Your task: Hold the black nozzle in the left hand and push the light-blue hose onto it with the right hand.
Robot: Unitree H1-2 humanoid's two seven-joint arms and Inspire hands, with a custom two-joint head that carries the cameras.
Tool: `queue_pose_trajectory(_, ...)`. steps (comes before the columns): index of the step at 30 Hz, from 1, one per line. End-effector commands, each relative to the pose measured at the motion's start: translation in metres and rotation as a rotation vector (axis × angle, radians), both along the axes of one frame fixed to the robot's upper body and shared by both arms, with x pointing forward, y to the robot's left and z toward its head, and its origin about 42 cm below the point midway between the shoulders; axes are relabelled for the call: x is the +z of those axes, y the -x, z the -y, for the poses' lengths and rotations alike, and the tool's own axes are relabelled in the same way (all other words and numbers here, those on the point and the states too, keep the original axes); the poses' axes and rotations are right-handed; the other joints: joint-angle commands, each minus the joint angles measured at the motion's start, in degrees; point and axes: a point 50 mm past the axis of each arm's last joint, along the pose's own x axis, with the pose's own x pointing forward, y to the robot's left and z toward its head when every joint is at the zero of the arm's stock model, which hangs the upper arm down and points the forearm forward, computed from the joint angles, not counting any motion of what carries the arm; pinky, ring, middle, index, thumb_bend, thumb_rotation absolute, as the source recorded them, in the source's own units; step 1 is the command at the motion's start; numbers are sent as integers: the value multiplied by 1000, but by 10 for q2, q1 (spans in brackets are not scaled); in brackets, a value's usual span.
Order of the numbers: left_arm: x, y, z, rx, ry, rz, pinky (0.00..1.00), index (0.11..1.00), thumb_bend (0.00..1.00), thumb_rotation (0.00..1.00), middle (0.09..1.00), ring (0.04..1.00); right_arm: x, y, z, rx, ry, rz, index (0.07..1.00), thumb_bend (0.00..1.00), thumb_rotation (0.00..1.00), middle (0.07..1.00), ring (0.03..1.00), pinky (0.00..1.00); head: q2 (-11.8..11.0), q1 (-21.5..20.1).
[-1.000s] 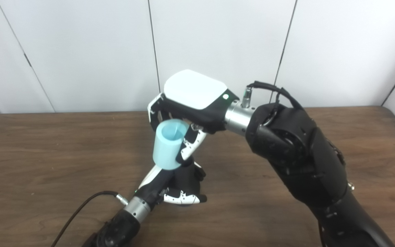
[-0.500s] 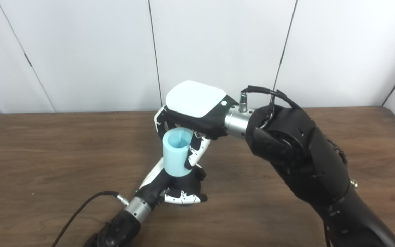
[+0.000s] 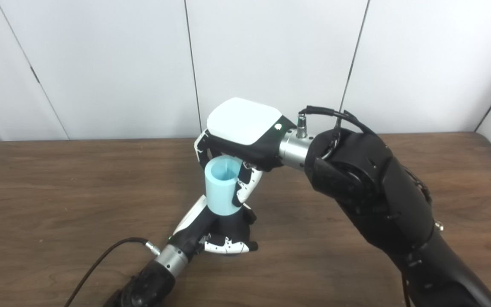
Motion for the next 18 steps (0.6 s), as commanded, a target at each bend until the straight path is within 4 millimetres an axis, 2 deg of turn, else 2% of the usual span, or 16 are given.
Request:
queue_pose_trajectory(1,-33,16,1,-36,-78,-149,853,445,513,0,548,602,16,-3,1,-13,5,77,508,517,0,509,413,337,2,-1)
queue_pose_trajectory(8,-31,16,0,-38,-92,-149,863,445,513,0,547,613,18,-3,-1,-24,34,77,498,519,0,499,437,366,5,-1)
queue_pose_trajectory(18,-31,15,-2,-36,-89,-153,852,447,514,0,544,597,13,-1,0,-18,86,-21,483,520,0,489,463,385,10,-4)
